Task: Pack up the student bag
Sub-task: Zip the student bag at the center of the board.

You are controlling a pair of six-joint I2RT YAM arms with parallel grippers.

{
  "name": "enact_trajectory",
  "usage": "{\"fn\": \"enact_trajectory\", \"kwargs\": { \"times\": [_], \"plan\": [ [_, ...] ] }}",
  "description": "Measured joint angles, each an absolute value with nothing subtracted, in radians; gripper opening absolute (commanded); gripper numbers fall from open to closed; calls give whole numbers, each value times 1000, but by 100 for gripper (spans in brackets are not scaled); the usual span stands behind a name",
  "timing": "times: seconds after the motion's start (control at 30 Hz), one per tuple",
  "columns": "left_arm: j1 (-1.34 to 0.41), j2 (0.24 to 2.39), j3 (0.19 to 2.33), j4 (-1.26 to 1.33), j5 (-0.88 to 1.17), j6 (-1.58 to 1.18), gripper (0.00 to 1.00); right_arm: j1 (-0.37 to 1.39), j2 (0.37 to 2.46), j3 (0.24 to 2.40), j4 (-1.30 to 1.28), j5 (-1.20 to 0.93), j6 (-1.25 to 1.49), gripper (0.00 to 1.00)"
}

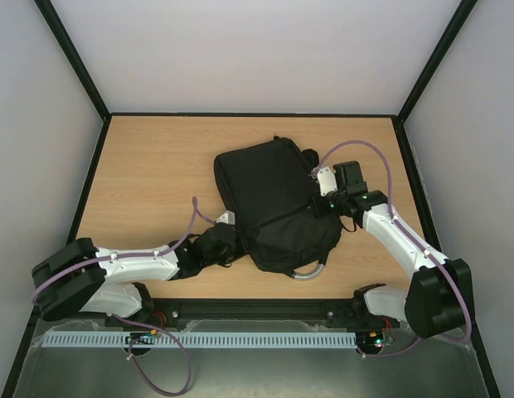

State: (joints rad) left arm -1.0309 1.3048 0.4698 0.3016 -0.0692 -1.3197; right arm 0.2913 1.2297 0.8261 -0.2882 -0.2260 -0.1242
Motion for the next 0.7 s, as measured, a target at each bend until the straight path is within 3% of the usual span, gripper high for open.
{"fn": "enact_trajectory", "kwargs": {
  "times": [0.63,0.7],
  "plan": [
    [-1029,1291,468,282,-76,-1320,2,236,1230,811,-266,-111,-80,1],
    [-1029,1291,468,282,-76,-1320,2,235,1229,810,-264,-112,-80,8]
  ]
}}
